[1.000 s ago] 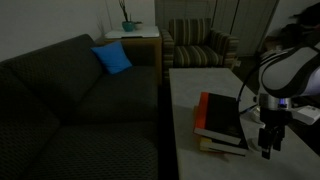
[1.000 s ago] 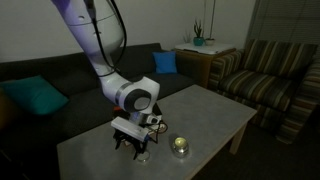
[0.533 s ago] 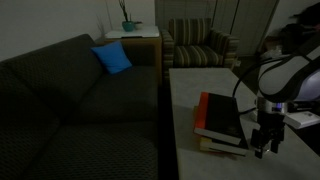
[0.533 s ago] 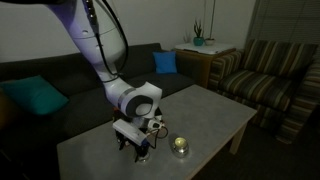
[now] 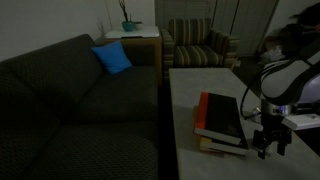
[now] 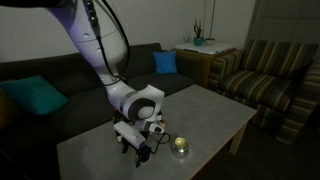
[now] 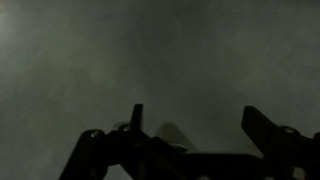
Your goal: Put the lid on the silver container
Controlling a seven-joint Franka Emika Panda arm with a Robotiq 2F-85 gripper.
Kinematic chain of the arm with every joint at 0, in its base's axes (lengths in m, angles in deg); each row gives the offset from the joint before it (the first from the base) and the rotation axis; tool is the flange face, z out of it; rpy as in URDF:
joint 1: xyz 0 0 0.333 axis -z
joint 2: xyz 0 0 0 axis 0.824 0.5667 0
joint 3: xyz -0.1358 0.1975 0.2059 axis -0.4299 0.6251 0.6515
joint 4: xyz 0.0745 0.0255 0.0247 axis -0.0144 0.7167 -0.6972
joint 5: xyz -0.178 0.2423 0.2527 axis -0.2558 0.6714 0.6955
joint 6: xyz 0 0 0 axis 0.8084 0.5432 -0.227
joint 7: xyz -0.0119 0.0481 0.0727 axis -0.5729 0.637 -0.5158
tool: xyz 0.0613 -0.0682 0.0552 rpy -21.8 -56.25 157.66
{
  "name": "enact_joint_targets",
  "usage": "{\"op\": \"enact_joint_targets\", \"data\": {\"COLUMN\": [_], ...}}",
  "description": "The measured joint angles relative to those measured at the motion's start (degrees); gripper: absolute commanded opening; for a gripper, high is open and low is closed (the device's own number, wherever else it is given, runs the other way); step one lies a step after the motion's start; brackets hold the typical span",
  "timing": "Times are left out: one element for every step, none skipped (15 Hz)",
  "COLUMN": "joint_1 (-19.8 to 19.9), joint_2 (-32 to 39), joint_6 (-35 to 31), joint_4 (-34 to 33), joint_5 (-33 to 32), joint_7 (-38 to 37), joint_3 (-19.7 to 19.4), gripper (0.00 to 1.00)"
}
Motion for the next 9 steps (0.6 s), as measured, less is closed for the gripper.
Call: {"op": "enact_joint_targets", "data": {"joint_1": [0.00, 0.01, 0.02, 0.09, 0.23, 0.34, 0.43, 0.51, 0.58], "joint_2": [0.44, 0.82, 1.21, 1.72, 2.25, 2.76, 3.01, 3.00, 3.00], "joint_6": [-0.15, -0.67, -1.40, -2.54, -3.98, -5.40, -6.53, -7.27, -7.77], "joint_4": [-0.48, -0.98, -1.62, -2.36, -3.02, -3.70, -3.95, -3.94, -3.95], "joint_5": [0.10, 0.63, 1.33, 2.15, 3.07, 3.93, 4.82, 5.57, 6.15], "joint_7": [-0.56, -0.73, -0.73, -0.72, -0.72, -0.72, -0.73, -0.74, -0.76], "joint_3": [-0.10, -0.11, -0.09, 0.01, 0.20, 0.34, 0.38, 0.38, 0.37], "gripper": [1.00, 1.00, 1.00, 1.00, 1.00, 1.00, 1.00, 1.00, 1.00]}}
